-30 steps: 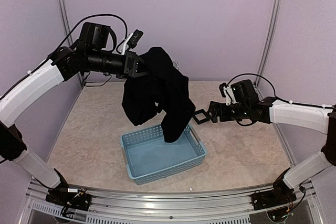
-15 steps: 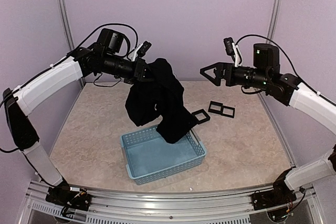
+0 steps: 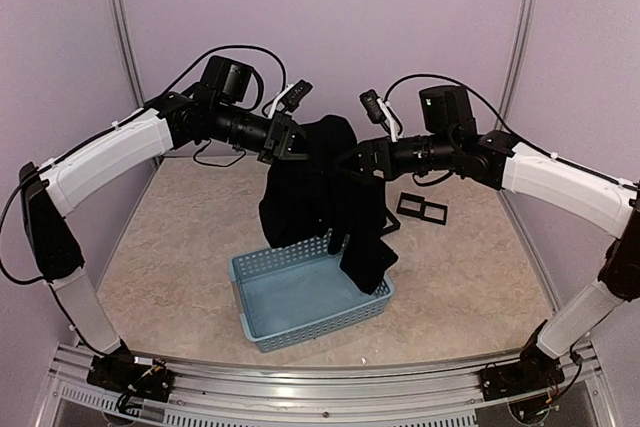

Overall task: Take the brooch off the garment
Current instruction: Pass from the left arm to the right

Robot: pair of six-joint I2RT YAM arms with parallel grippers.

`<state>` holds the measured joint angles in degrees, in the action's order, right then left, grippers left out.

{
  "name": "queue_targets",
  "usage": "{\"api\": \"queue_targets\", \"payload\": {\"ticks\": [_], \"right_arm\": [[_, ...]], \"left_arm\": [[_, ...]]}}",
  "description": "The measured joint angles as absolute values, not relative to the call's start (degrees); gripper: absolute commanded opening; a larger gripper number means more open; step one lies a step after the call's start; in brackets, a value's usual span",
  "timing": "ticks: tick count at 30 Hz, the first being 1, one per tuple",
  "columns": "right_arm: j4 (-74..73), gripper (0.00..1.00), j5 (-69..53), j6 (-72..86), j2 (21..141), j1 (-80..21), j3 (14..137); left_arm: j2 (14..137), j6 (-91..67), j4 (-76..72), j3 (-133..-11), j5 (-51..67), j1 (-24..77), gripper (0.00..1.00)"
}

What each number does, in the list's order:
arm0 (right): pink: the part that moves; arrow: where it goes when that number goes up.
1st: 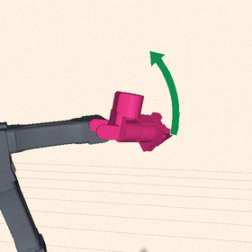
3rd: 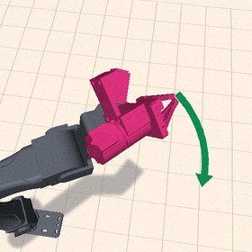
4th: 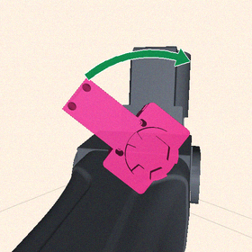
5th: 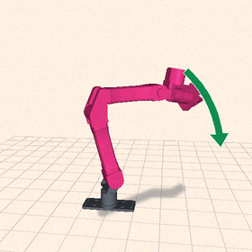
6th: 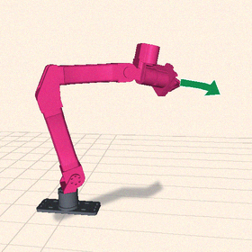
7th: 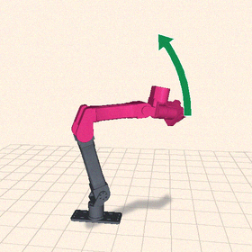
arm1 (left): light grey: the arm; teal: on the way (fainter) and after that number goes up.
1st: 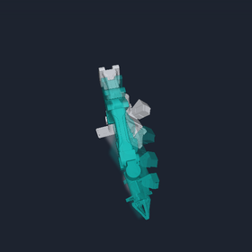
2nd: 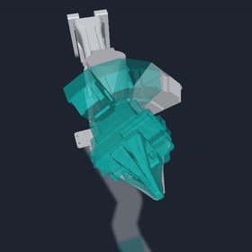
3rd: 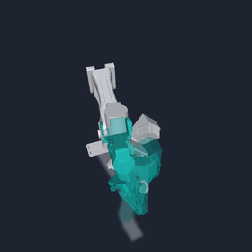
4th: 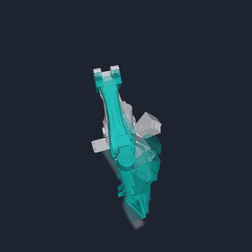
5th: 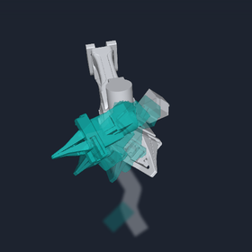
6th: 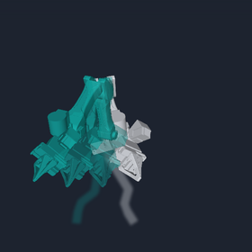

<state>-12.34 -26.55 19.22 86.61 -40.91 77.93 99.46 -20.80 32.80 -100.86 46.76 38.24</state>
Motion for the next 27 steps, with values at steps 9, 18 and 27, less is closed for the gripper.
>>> {"api": "queue_targets", "payload": {"ticks": [9, 18, 27], "right_arm": [[-14.22, 0.00, -28.60, 17.47, 89.23, -41.65, 80.93], [-10.83, 0.00, -12.86, 20.75, 80.09, -42.26, 73.47], [-14.20, 0.00, 7.18, 15.62, 67.92, -42.52, 76.14]], "left_arm": [[101.91, -20.78, 31.62, -101.62, 46.33, 38.02, 0.19], [101.78, -17.26, 31.27, -100.99, 40.62, 39.51, 0.94], [97.34, -12.38, 32.56, -89.89, 30.06, 36.21, 0.99]]}}
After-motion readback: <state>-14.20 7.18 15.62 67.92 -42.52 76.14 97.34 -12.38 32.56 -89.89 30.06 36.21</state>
